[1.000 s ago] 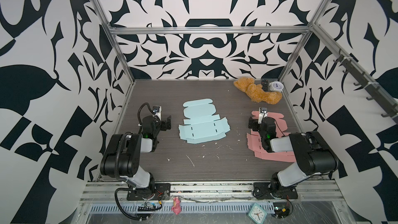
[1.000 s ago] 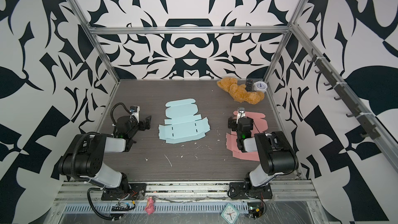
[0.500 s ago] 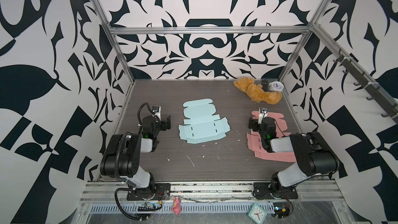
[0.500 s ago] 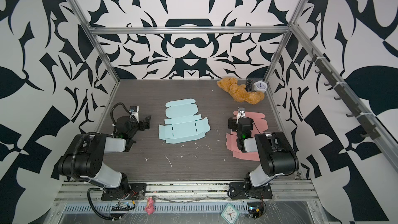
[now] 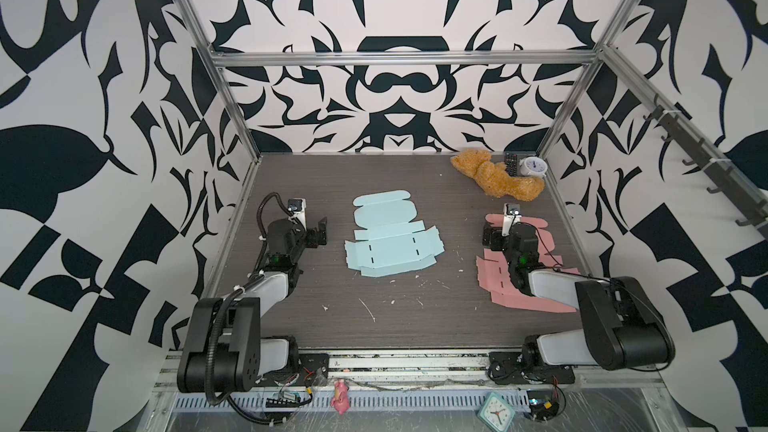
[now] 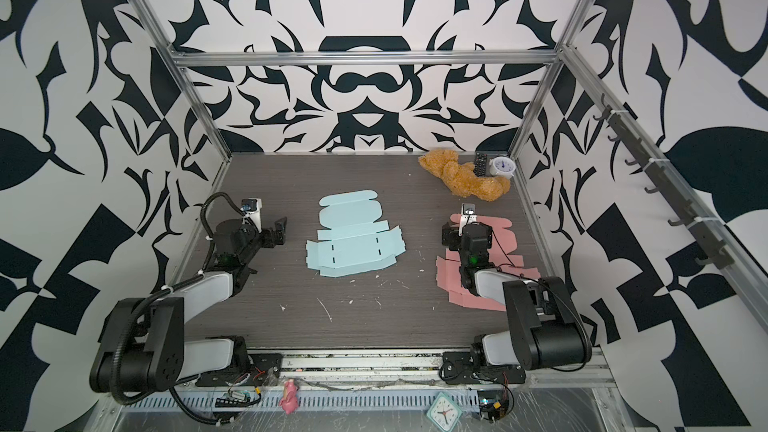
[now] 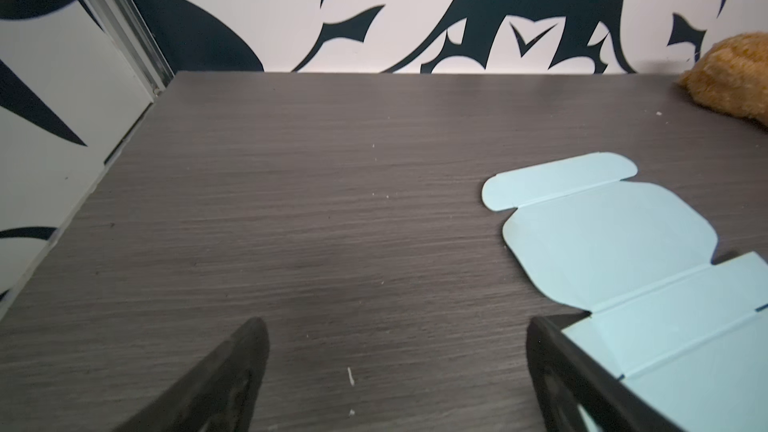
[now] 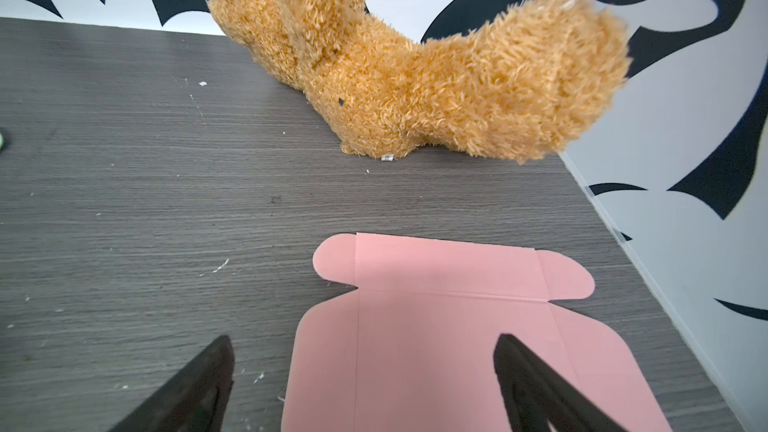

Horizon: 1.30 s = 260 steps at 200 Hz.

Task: Fold the paper box
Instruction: 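Move left gripper to the light-blue blank while right gripper reaches its far side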

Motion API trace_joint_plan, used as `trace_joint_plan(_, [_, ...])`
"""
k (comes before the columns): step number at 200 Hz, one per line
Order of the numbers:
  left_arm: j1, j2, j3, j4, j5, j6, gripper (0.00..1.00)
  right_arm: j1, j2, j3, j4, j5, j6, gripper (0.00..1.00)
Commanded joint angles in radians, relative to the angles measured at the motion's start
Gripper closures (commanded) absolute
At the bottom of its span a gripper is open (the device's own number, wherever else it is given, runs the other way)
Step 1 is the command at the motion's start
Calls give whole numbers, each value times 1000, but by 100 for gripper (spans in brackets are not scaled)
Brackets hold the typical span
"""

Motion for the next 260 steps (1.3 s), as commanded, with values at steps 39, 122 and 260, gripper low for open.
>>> trace_joint_plan(39, [-1,-90,188,-472,82,-262,1,48,-199,135,-371,13,83,1])
trace_joint_plan(122, [-112,91,295,-570,427,-532,1,247,-292,386,-1004,74,308,1])
trace_joint_plan(260, [-261,90,230,-737,178,-543,0,361,-207,316,-1054,-388,372,1])
